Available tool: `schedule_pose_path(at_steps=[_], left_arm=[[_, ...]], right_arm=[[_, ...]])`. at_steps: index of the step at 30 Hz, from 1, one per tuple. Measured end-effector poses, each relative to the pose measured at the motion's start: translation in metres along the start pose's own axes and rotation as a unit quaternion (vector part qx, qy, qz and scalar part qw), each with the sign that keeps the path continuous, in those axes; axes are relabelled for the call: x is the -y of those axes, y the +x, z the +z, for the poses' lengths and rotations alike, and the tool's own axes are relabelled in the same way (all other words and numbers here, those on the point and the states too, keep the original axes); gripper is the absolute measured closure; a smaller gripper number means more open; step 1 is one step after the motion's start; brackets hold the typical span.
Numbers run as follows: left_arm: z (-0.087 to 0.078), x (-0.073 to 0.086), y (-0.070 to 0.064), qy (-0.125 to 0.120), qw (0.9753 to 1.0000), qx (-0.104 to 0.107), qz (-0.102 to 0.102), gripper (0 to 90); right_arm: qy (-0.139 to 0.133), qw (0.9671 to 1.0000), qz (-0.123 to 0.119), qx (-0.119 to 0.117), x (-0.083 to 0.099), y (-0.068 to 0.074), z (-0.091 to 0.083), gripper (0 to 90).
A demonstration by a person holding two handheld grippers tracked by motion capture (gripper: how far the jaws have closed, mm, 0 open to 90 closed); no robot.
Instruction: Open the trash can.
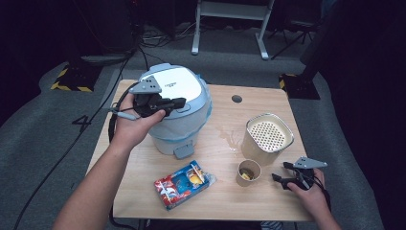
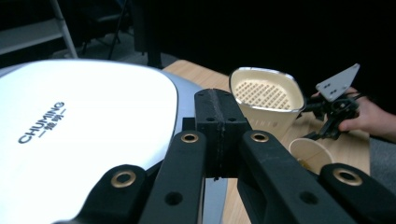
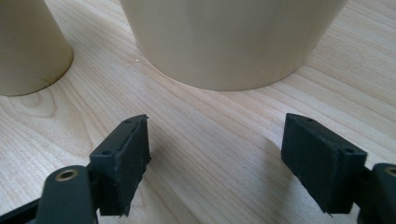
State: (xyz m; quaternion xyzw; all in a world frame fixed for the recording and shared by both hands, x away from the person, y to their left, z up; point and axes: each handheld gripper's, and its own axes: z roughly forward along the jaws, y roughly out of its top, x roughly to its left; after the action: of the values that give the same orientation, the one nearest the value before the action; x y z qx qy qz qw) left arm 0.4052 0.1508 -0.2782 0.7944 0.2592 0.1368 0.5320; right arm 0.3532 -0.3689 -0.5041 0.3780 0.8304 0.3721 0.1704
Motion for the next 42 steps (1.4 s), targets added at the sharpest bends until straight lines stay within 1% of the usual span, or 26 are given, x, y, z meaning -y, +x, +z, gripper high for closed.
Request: schedule_pose_path(at_steps=[2,3,5,6,9,10,13,14,20,23,25,26,29,31,32,34,35,36,37,39,40,41,42], left_arm=[[0.004,0.000,-0.001,0.010,0.9999,-0.005,0.003,90.0],[0.005,0.001,-0.001,0.014,0.9999,-0.005,0.004,90.0],[0.008,0.001,-0.001,0.015,0.9999,-0.002,-0.001,90.0],[0.009,0.002,-0.002,0.016,0.9999,-0.002,0.001,90.0],[0.009,0.003,-0.001,0.026,0.9996,-0.011,0.003,90.0],[0.010,0.003,-0.001,0.029,0.9995,-0.011,0.000,90.0],[0.009,0.003,-0.001,0.028,0.9995,-0.014,0.002,90.0],[0.009,0.003,-0.002,0.029,0.9993,-0.025,0.007,90.0],[0.010,0.003,-0.005,0.031,0.9992,-0.027,0.001,90.0],[0.010,0.003,-0.005,0.031,0.9991,-0.028,0.004,90.0],[0.010,0.004,-0.005,0.032,0.9991,-0.026,0.001,90.0],[0.010,0.004,-0.005,0.030,0.9991,-0.029,0.001,90.0],[0.011,0.004,-0.007,0.032,0.9990,-0.030,-0.001,90.0],[0.011,0.004,-0.008,0.034,0.9987,-0.038,0.006,90.0],[0.011,0.004,-0.008,0.034,0.9987,-0.038,0.006,90.0],[0.010,0.005,-0.006,0.025,0.9992,-0.031,0.001,90.0],[0.010,0.006,-0.005,0.020,0.9994,-0.029,0.003,90.0],[0.010,0.008,-0.004,0.012,0.9997,-0.020,-0.001,87.2],[0.009,0.009,-0.004,0.001,0.9999,-0.014,-0.006,77.1],[0.006,0.011,-0.005,-0.015,0.9998,-0.005,-0.009,68.4],[0.005,0.011,-0.006,-0.025,0.9997,0.002,-0.006,63.8],[0.003,0.011,-0.008,-0.030,0.9995,0.008,0.001,59.5],[0.000,0.011,-0.011,-0.031,0.9994,0.014,0.006,58.1]], right_arm=[[0.000,1.0000,0.000,0.000,0.000,0.000,0.000,23.5],[0.000,1.0000,0.000,0.000,0.000,0.000,0.000,23.5],[0.000,1.0000,0.000,0.000,0.000,0.000,0.000,23.5],[0.000,1.0000,0.000,0.000,0.000,0.000,0.000,23.5],[0.000,1.0000,-0.001,-0.001,0.000,0.000,0.000,23.5],[0.000,1.0000,-0.001,-0.001,0.000,0.000,0.000,23.5],[0.000,1.0000,-0.001,-0.001,0.000,0.000,0.000,23.5],[0.000,1.0000,-0.002,-0.001,0.000,0.000,0.000,23.6],[0.000,1.0000,-0.002,-0.002,0.000,0.000,0.000,23.5],[0.000,1.0000,-0.002,-0.002,0.000,0.000,0.000,23.5],[0.000,1.0000,-0.002,-0.002,0.000,0.000,0.000,23.5],[0.000,1.0000,-0.002,-0.001,0.000,0.000,0.000,23.5],[0.000,1.0000,-0.002,-0.002,0.000,0.000,0.000,23.5],[0.000,1.0000,-0.002,-0.002,0.000,0.000,0.000,23.5],[0.000,1.0000,-0.002,-0.002,0.000,0.000,0.000,23.5],[0.000,1.0000,-0.002,-0.002,0.000,0.000,0.000,23.5],[0.000,1.0000,-0.002,-0.002,0.000,0.000,0.000,23.5],[0.000,1.0000,-0.002,-0.002,0.000,0.000,0.000,23.5],[0.000,1.0000,-0.002,-0.002,0.000,0.000,0.000,23.5],[0.000,1.0000,-0.002,-0.002,0.000,0.000,0.000,23.5],[0.000,1.0000,-0.002,-0.002,0.000,0.000,0.000,23.5],[0.000,1.0000,-0.002,-0.002,0.000,0.000,0.000,23.5],[0.000,1.0000,-0.002,-0.002,0.000,0.000,0.000,23.5]])
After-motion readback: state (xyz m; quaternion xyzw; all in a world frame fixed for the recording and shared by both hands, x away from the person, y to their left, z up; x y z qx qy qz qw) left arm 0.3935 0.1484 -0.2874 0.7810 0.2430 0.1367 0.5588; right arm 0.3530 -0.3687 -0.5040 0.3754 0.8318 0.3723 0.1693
